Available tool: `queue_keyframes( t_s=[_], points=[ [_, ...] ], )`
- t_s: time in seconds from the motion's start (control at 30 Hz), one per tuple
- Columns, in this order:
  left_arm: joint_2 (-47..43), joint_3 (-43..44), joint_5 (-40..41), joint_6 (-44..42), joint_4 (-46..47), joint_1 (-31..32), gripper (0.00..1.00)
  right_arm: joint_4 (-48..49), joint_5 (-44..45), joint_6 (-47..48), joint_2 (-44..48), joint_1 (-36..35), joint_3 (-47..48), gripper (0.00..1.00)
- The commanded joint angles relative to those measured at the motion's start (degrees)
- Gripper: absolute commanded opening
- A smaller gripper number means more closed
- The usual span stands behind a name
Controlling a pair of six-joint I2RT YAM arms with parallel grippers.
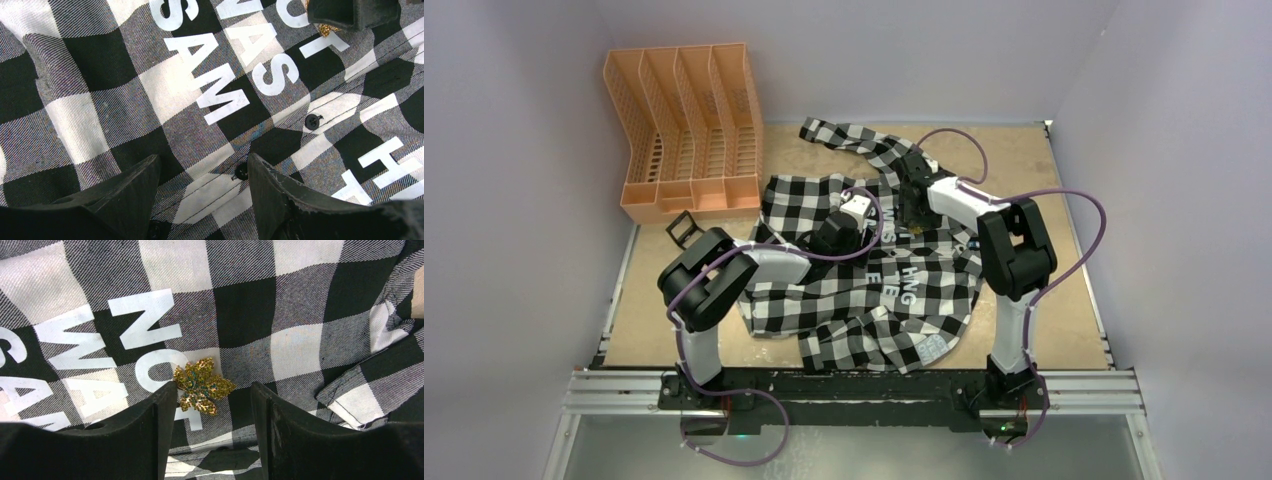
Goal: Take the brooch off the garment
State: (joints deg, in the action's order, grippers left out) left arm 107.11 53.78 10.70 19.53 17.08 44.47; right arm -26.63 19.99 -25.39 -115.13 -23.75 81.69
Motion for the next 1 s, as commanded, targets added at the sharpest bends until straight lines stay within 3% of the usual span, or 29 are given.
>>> queue_keyframes(
  t_s=[0.0,0.97],
  points=[
    [-1.4,-1.1,-1.1,1.3,-2.5,0.0,0.63,-1.7,1.1,-2.3,0.6,-0.6,2.6,0.59],
    [-1.6,-1.2,-1.4,1.5,-2.5,0.0,0.63,-4.2,2.0,-5.2,-3.6,-1.0,3.8,0.5]
  ],
)
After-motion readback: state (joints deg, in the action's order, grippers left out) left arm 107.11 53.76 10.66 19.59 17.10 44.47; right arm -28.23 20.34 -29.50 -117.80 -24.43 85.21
